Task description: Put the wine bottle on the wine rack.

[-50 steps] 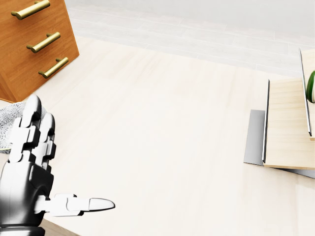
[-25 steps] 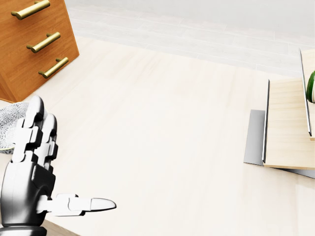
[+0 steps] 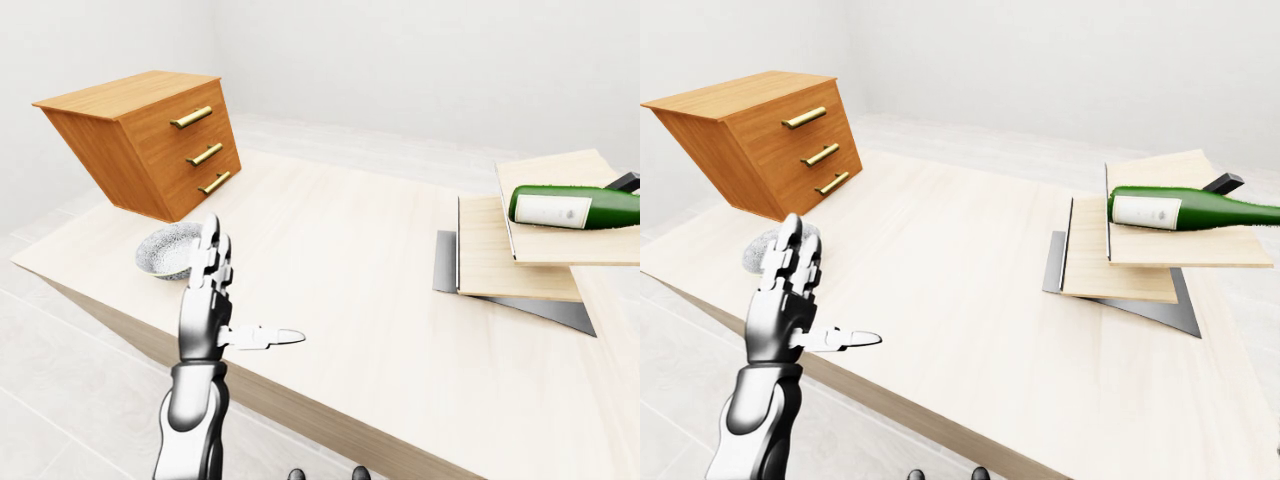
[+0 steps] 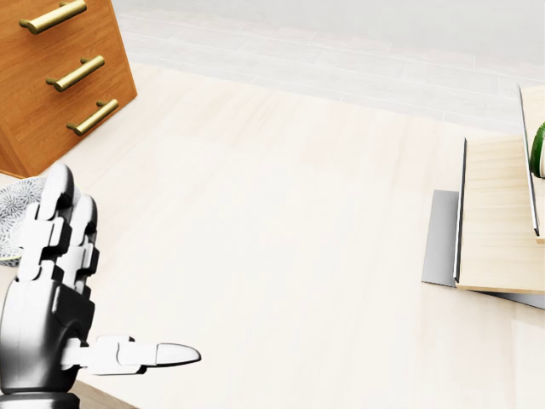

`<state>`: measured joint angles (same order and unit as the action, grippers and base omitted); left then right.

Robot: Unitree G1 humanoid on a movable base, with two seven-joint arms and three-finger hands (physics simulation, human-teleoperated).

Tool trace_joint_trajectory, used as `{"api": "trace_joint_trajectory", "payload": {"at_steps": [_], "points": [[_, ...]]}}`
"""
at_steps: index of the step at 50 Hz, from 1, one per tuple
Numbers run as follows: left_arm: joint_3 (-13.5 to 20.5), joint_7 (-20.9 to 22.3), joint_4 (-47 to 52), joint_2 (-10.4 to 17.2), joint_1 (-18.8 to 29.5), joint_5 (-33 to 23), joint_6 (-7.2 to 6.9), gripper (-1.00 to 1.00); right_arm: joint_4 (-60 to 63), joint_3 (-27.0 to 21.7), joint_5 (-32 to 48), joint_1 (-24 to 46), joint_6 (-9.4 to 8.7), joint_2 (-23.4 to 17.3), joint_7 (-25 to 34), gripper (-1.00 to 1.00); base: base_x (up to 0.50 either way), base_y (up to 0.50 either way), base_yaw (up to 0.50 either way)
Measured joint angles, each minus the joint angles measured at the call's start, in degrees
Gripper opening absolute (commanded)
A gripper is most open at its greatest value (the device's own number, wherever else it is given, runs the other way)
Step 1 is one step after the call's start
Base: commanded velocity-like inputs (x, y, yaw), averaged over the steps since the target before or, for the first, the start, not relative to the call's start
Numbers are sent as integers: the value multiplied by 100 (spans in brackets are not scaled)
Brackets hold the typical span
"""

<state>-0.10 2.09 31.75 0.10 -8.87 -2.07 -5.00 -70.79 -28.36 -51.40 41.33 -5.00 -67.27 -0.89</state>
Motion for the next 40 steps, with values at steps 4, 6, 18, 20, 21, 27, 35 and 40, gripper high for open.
{"api": "trace_joint_trajectory", "payload": {"at_steps": [4,6,18,20,21,27,35,40], "points": [[1,1,29,2,4,2,0,100,78,-25,-63,-25,0,-128,24,100,0,0,0],[0,1,42,3,9,3,0,100,126,-39,-99,-33,0,-199,31,100,0,0,0],[-16,-2,105,4,59,-6,0,100,508,-70,-328,-20,0,-562,-7,100,0,0,0],[-19,-2,117,5,63,-8,0,100,584,-62,-364,-3,0,-601,-25,100,0,0,0],[-21,-2,123,5,63,-9,0,100,631,-56,-382,8,0,-618,-38,100,0,0,0],[-23,-2,137,5,60,-11,0,100,980,-30,-510,76,0,-698,-165,100,0,0,0],[-28,-2,122,5,66,-13,0,100,1590,9,-698,163,0,-752,-409,100,0,0,0],[-26,1,122,6,69,-9,0,100,1986,65,-791,249,0,-730,-574,100,0,0,0]]}}
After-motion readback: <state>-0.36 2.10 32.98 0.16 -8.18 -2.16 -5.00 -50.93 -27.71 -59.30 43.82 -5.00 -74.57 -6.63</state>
